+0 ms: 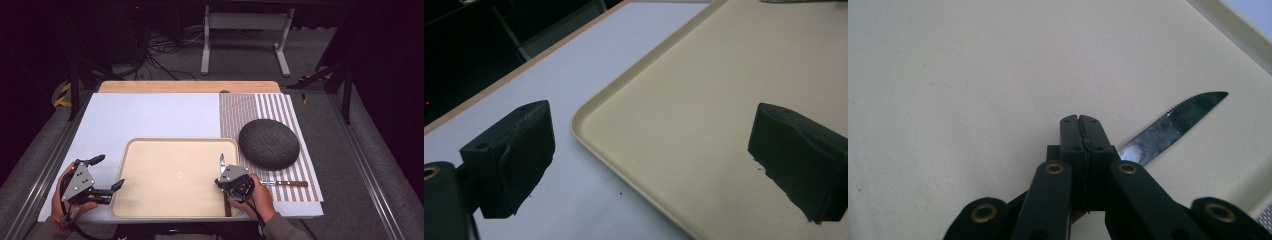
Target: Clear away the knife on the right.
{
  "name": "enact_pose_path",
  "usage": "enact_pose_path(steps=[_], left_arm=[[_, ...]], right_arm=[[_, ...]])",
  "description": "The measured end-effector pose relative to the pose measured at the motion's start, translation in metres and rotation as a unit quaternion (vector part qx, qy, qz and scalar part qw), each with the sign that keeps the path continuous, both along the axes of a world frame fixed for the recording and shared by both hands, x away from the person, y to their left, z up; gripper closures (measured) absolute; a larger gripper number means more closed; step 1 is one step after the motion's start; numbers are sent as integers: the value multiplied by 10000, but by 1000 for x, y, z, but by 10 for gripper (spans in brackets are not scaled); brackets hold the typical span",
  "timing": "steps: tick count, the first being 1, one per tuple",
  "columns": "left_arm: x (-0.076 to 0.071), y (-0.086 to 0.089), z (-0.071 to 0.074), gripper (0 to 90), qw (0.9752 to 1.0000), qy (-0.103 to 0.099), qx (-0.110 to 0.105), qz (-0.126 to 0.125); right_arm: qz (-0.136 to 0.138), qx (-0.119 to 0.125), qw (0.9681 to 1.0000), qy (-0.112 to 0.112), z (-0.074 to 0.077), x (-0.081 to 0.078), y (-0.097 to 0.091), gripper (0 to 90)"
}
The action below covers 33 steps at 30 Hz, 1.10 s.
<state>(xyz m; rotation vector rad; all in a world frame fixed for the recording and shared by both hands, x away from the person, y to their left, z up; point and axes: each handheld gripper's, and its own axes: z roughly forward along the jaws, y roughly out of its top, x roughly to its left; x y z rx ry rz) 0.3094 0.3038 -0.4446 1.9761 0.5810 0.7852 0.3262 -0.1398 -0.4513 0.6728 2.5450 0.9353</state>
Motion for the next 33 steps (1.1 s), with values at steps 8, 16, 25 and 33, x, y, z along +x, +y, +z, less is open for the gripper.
enact_pose_path(steps=[8, 16, 25, 33], left_arm=[[1, 0, 0, 57, 10000, 11, 42, 85], [1, 0, 0, 60, 9999, 29, 42, 131], [2, 1, 0, 61, 9999, 60, 20, 126], [5, 0, 0, 61, 9999, 86, -59, 73]], right_arm=[[-124, 146, 9997, 123, 0, 2, -13, 896], [-191, 211, 9995, 142, 0, 3, -23, 866], [-230, 119, 9997, 48, 1, 2, -29, 806], [-158, 113, 9998, -45, 0, 2, -31, 786]])
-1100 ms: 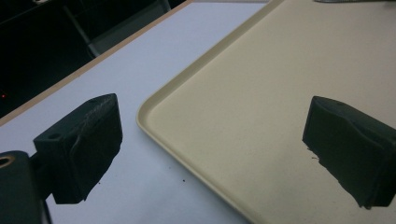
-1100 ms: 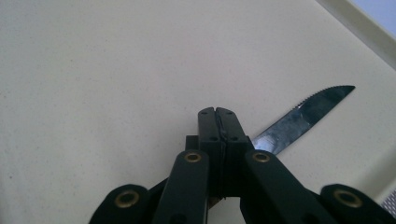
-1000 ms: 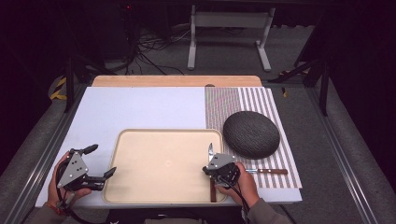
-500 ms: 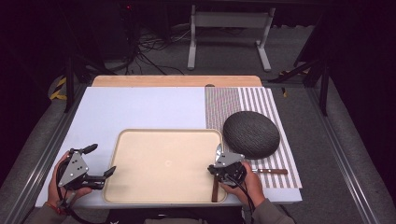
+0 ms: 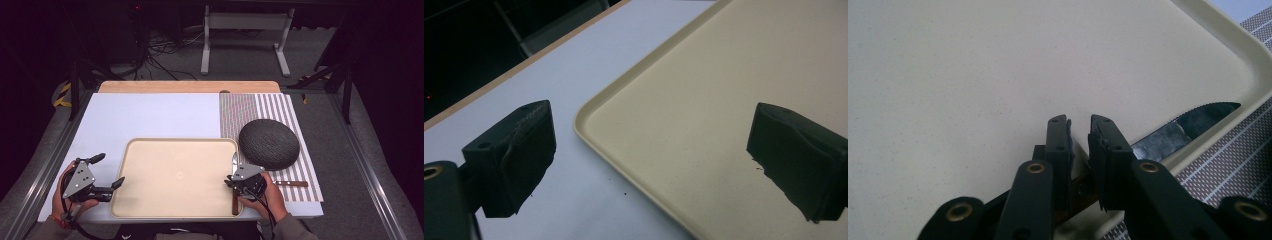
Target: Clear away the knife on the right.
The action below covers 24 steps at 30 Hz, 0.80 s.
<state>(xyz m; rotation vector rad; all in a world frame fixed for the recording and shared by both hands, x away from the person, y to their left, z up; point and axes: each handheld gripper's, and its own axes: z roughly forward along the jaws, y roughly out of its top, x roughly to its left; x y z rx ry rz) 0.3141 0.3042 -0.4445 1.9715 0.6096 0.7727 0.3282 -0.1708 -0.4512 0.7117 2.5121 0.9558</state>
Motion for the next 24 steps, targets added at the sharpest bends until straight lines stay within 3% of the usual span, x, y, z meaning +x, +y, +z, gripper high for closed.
enact_pose_path(steps=[6, 12, 24], left_arm=[[1, 0, 1, 62, 10000, 4, -50, -35], [4, 0, 0, 63, 10000, -11, -37, -65], [5, 4, -2, 64, 9998, 45, -135, -104]], right_arm=[[194, 47, 9997, -130, 0, -1, -2, 656], [328, 266, 9984, -376, 6, -7, -1, 607], [185, 441, 9970, -616, 9, -4, -2, 497]])
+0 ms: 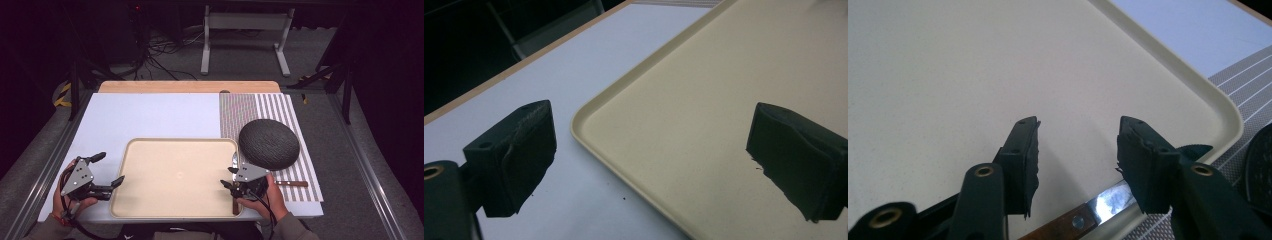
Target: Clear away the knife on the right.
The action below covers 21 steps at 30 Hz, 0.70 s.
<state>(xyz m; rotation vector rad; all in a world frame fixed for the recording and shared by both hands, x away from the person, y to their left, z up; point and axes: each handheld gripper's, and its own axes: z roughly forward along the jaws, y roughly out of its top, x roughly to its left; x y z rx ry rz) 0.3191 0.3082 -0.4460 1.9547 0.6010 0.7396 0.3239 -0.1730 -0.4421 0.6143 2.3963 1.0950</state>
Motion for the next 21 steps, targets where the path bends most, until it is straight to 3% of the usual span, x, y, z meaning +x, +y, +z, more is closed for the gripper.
enact_pose_path(steps=[15, 21], left_arm=[[-2, -1, 0, 63, 10000, -22, 12, 24], [-2, -2, 0, 63, 10000, -19, 63, 35]], right_arm=[[-382, 92, 9985, -372, 8, 1, -3, 232], [-535, 110, 9971, -524, 14, 1, -8, 203]])
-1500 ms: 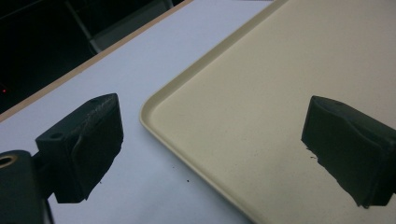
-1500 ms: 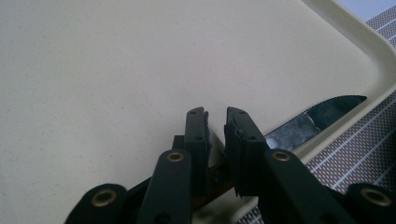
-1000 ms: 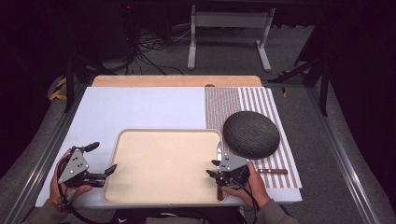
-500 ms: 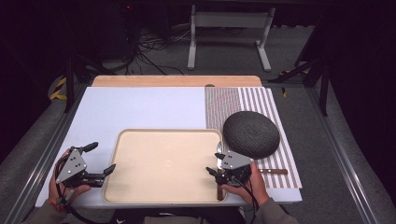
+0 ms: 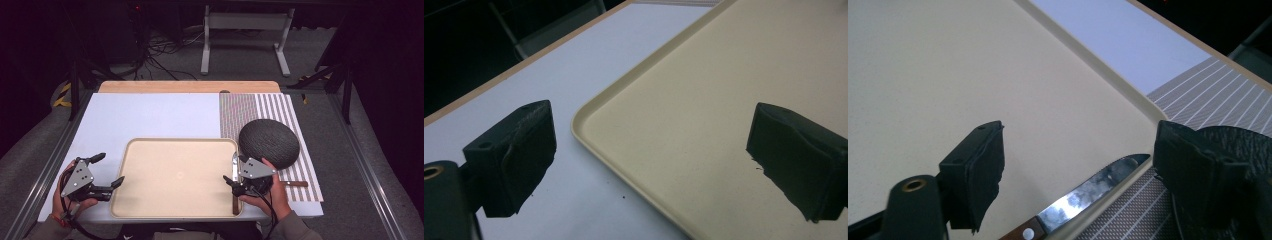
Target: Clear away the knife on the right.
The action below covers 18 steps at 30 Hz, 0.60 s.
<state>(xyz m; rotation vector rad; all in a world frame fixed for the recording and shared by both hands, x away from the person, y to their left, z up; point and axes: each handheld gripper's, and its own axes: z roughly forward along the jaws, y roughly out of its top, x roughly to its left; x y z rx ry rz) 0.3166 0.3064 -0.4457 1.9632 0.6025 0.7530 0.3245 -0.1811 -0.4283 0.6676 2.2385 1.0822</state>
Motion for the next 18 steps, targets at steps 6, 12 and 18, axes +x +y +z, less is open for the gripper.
enact_pose_path(steps=[6, 12, 18], left_arm=[[0, 1, 0, 63, 10000, 8, -29, 0], [1, 0, 0, 63, 10000, 12, -3, -8], [1, 1, 0, 63, 10000, -6, 37, -10]], right_arm=[[-107, 102, 9999, -79, 7, 1, -9, 177], [-258, 77, 9995, -192, 12, 0, -19, 166], [-362, -37, 9992, -176, 16, -2, -27, 169]])
